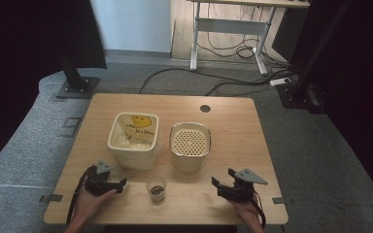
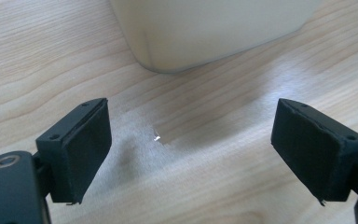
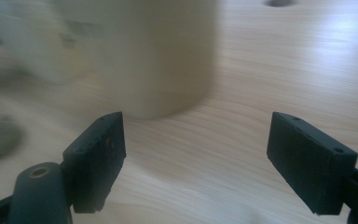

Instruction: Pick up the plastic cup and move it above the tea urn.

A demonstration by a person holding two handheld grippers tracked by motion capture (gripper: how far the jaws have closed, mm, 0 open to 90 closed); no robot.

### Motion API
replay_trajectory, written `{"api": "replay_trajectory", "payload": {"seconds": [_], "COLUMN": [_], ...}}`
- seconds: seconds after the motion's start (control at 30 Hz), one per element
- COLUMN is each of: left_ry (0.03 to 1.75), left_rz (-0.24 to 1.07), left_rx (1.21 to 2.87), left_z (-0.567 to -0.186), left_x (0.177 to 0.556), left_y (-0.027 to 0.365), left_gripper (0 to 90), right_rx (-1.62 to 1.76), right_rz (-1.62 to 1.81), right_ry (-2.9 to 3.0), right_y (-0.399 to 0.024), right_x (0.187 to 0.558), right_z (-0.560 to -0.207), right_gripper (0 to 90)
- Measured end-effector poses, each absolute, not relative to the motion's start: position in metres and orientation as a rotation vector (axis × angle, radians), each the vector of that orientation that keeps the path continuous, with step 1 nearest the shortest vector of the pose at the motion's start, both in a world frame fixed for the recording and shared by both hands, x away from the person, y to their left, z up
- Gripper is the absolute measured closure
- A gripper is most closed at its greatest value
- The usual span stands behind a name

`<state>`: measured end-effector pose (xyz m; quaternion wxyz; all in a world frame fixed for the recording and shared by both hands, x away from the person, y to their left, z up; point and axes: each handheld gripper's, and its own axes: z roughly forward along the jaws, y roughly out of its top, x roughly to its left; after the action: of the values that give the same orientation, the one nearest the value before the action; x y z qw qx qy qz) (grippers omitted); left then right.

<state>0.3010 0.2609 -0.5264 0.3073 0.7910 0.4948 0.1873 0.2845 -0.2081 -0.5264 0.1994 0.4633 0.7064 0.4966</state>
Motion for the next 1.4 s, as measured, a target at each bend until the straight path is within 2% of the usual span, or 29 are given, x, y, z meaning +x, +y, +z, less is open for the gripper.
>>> {"api": "replay_trajectory", "payload": {"seconds": [0.4, 0.77, 0.83, 0.93, 1.07, 1.4], "left_ry": [1.336, 1.327, 1.328, 1.331, 1.332, 1.325], "left_rz": [0.469, 0.472, 0.471, 0.476, 0.478, 0.465], "left_rx": [2.051, 2.048, 2.053, 2.060, 2.060, 2.063], "left_z": [-0.530, -0.528, -0.529, -0.530, -0.530, -0.530], "left_x": [0.297, 0.299, 0.299, 0.300, 0.301, 0.303], "left_y": [0.275, 0.273, 0.272, 0.272, 0.272, 0.272], "left_gripper": [13.3, 13.4, 13.4, 13.5, 13.6, 13.9], "right_rx": [0.971, 0.807, 0.799, 0.765, 0.748, 0.847], "right_rz": [1.575, 1.590, 1.583, 1.594, 1.597, 1.688], "right_ry": [2.341, 2.429, 2.419, 2.417, 2.411, 2.232], "right_y": [-0.103, -0.037, -0.035, -0.028, -0.029, -0.085], "right_x": [0.273, 0.273, 0.275, 0.284, 0.284, 0.277], "right_z": [-0.530, -0.535, -0.536, -0.537, -0.536, -0.501], "right_gripper": [13.3, 14.7, 16.4, 29.8, 35.5, 38.2]}}
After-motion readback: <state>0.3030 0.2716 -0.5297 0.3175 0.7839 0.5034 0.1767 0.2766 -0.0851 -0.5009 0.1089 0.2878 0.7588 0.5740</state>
